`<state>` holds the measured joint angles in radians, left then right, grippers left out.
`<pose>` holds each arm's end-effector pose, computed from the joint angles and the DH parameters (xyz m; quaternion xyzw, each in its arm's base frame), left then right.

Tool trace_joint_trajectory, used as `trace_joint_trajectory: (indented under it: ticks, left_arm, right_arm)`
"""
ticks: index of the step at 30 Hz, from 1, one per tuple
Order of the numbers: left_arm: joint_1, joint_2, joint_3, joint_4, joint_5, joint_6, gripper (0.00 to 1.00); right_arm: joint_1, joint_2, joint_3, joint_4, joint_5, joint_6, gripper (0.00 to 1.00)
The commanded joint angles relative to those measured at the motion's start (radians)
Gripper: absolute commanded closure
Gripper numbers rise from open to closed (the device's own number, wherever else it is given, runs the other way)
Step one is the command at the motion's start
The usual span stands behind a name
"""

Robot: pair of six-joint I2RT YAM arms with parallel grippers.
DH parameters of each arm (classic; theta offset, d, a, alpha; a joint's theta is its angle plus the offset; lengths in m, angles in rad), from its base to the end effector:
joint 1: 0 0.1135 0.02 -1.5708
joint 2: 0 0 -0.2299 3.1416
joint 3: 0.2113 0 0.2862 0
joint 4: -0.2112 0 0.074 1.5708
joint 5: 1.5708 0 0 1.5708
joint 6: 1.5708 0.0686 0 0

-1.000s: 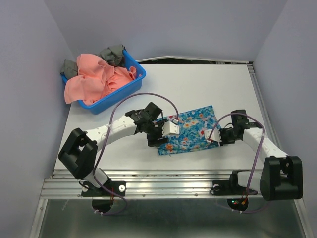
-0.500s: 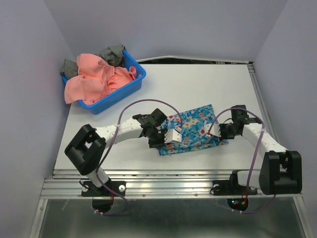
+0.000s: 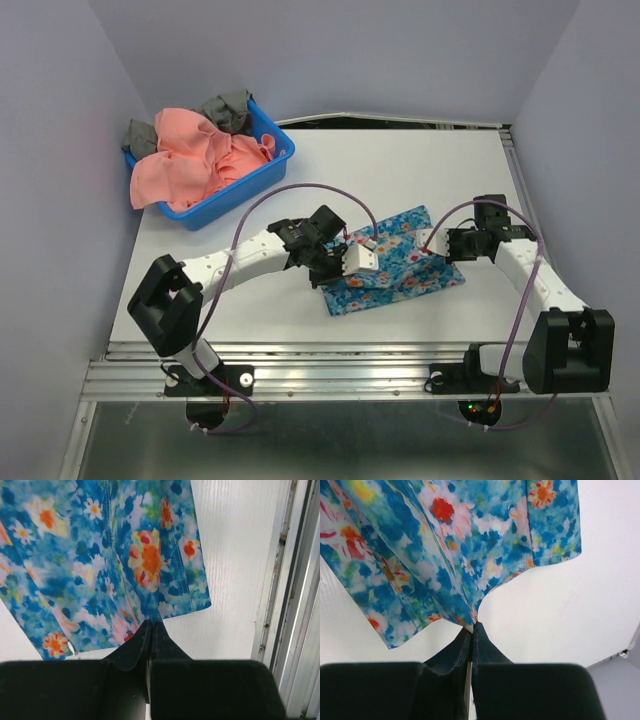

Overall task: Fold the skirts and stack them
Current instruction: Fold the skirt

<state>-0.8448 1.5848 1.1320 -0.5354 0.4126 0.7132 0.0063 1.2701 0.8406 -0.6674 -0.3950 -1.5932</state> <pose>0.2293 -0.2998 0.1607 0.7006 0.6258 -0.2143 0.2676 0.2938 0.0282 0.1490 -0.7157 0.6312 -0.0303 0.2974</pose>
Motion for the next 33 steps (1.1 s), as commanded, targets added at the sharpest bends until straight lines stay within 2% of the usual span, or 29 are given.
trace_joint_trajectory:
  ticks: [1,8,9,11,12,13,14,15,18,20,21,25,26,29,33]
  left_arm:
    - [-0.054,-0.034,0.040,-0.041,0.029,-0.056,1.00]
    - [-0.135,0.040,-0.005,0.011,0.032,-0.092,1.00]
    - [-0.143,0.064,-0.026,0.029,0.026,-0.093,0.95]
    - [-0.154,0.089,-0.035,0.034,0.029,-0.090,0.84]
    - [-0.155,0.098,-0.038,0.038,0.035,-0.089,0.69]
    - [-0.155,0.107,-0.038,0.046,0.052,-0.087,0.63]
    - [-0.155,0.109,-0.035,0.046,0.061,-0.086,0.57]
    - [-0.155,0.107,-0.025,0.048,0.071,-0.087,0.45]
    - [-0.155,0.051,-0.003,0.026,0.095,-0.086,0.40]
    - [-0.152,0.005,0.008,0.020,0.114,-0.092,0.38]
    - [-0.148,-0.020,0.026,0.015,0.123,-0.095,0.36]
    - [-0.094,-0.095,0.078,-0.008,0.161,-0.158,0.36]
    - [-0.050,-0.097,0.083,-0.006,0.166,-0.190,0.36]
    - [0.050,-0.068,0.092,0.025,0.152,-0.253,0.37]
    - [0.092,0.010,0.092,0.121,0.066,-0.320,0.39]
  right_arm:
    - [-0.019,-0.054,-0.011,0.019,0.039,-0.039,0.99]
    - [-0.040,-0.072,-0.156,0.087,0.113,-0.056,0.98]
    - [-0.040,-0.080,-0.196,0.104,0.123,-0.069,0.82]
    - [-0.040,-0.086,-0.225,0.117,0.130,-0.070,0.67]
    - [-0.040,-0.089,-0.238,0.126,0.134,-0.064,0.61]
    - [-0.040,-0.090,-0.253,0.149,0.146,-0.053,0.39]
    - [-0.040,-0.090,-0.258,0.164,0.157,-0.045,0.32]
    - [-0.040,-0.087,-0.258,0.173,0.166,-0.022,0.31]
    - [-0.040,-0.068,-0.207,0.183,0.214,0.061,0.25]
    - [-0.054,-0.040,-0.137,0.181,0.231,0.111,0.25]
    - [-0.068,-0.031,-0.106,0.181,0.234,0.186,0.24]
    - [-0.092,0.015,0.035,0.141,0.249,0.341,0.21]
    - [-0.092,0.028,0.064,0.120,0.243,0.375,0.21]
    - [-0.104,0.087,0.179,0.010,0.205,0.507,0.21]
    - [-0.104,0.205,0.314,-0.148,0.119,0.709,0.22]
